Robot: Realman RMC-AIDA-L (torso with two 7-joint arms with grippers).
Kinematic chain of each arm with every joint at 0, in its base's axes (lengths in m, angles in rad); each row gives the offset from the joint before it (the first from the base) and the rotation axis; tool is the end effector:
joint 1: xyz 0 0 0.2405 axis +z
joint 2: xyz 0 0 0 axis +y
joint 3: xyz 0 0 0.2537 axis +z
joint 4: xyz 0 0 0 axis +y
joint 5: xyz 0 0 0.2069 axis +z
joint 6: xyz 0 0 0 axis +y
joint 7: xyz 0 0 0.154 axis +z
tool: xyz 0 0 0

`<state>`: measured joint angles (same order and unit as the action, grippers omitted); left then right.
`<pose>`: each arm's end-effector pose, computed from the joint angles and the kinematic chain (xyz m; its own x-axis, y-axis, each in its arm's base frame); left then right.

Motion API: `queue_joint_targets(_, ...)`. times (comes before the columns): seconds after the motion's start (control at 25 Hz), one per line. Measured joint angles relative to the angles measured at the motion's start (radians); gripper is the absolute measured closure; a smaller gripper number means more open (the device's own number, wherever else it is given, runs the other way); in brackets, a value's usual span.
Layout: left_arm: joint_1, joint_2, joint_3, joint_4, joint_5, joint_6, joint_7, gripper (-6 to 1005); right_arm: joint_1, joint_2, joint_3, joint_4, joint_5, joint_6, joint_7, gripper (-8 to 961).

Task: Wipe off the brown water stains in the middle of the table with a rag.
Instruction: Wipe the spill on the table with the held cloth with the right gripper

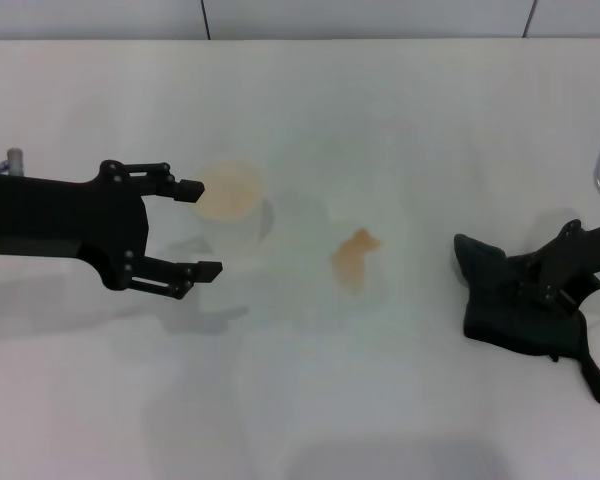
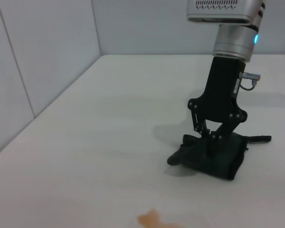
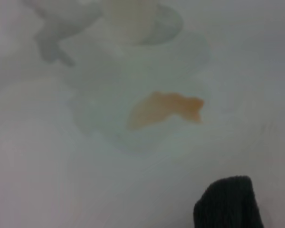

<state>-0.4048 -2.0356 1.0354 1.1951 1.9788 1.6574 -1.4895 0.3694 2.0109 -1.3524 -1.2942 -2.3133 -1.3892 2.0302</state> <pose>-0.2149 0.3178 0.0332 0.9754 0.0426 0.2161 0.0861 -0.9768 -0.1959 0.2465 0.3285 0.0033 0.8982 -0.4228 0.1206 -0.3646 -0.8695 -0.3331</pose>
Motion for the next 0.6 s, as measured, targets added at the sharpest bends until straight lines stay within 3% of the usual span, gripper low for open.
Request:
queue_joint_targets(0.28, 0.0, 0.0, 0.0, 0.0, 0.0, -0.006, 0.003, 107, 0.016, 0.001, -0.085, -0.009, 0.026, 0.027, 0.056, 865)
queue_joint_targets(0.6, -0.001, 0.0, 0.0, 0.0, 0.0, -0.003, 0.017, 109, 0.085, 0.006, -0.207, -0.019, 0.092, 0.039, 0.118, 863)
